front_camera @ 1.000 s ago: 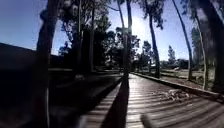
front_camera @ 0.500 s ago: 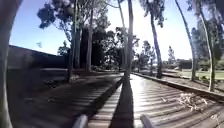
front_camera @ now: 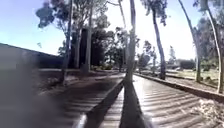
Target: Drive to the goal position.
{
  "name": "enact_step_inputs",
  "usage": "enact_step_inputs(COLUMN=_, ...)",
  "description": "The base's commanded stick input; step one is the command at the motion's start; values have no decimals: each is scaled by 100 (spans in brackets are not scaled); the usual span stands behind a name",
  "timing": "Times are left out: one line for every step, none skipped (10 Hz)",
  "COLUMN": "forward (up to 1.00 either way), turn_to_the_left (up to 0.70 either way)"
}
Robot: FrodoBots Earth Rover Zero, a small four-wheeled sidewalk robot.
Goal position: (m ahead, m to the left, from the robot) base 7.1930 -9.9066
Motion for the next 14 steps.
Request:
enact_step_inputs(forward=100, turn_to_the_left=0)
enact_step_inputs(forward=100, turn_to_the_left=0)
enact_step_inputs(forward=100, turn_to_the_left=0)
enact_step_inputs(forward=100, turn_to_the_left=0)
enact_step_inputs(forward=100, turn_to_the_left=8)
enact_step_inputs(forward=100, turn_to_the_left=25)
enact_step_inputs(forward=100, turn_to_the_left=38)
enact_step_inputs(forward=100, turn_to_the_left=21)
enact_step_inputs(forward=100, turn_to_the_left=4)
enact_step_inputs(forward=100, turn_to_the_left=0)
enact_step_inputs(forward=100, turn_to_the_left=0)
enact_step_inputs(forward=100, turn_to_the_left=0)
enact_step_inputs(forward=100, turn_to_the_left=0)
enact_step_inputs(forward=100, turn_to_the_left=0)
